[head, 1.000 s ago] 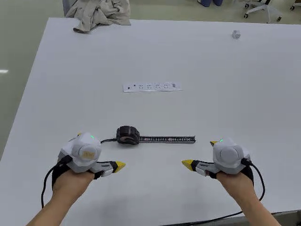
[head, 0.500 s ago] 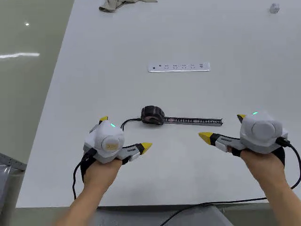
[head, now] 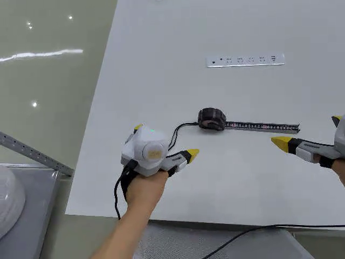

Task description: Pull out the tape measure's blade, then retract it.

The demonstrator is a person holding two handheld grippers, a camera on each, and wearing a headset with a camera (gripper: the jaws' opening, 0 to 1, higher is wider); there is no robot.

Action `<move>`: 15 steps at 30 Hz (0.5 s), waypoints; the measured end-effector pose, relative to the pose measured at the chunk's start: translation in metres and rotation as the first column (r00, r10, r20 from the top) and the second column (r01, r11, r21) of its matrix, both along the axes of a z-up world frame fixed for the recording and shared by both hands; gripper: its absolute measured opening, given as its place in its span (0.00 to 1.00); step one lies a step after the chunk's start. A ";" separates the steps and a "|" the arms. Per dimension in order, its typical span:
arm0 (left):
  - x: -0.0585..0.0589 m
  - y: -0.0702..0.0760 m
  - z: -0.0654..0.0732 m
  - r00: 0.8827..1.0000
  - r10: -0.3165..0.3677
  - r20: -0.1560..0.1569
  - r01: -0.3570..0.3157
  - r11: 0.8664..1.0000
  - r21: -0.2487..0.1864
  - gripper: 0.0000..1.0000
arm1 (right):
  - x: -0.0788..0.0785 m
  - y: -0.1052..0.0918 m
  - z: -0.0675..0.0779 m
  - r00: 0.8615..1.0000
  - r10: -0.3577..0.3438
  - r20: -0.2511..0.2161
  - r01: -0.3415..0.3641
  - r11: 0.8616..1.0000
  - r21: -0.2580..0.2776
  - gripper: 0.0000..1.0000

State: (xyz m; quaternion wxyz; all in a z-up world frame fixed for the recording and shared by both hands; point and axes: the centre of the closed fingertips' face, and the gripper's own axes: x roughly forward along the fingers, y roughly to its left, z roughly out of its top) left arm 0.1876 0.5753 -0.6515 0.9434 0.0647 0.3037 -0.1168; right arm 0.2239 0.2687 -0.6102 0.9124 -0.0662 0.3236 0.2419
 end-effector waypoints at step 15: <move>-0.018 -0.007 -0.014 1.000 0.024 -0.005 -0.025 1.000 -0.018 0.99 | -0.014 -0.015 0.013 1.000 -0.016 -0.008 0.016 0.998 -0.056 0.96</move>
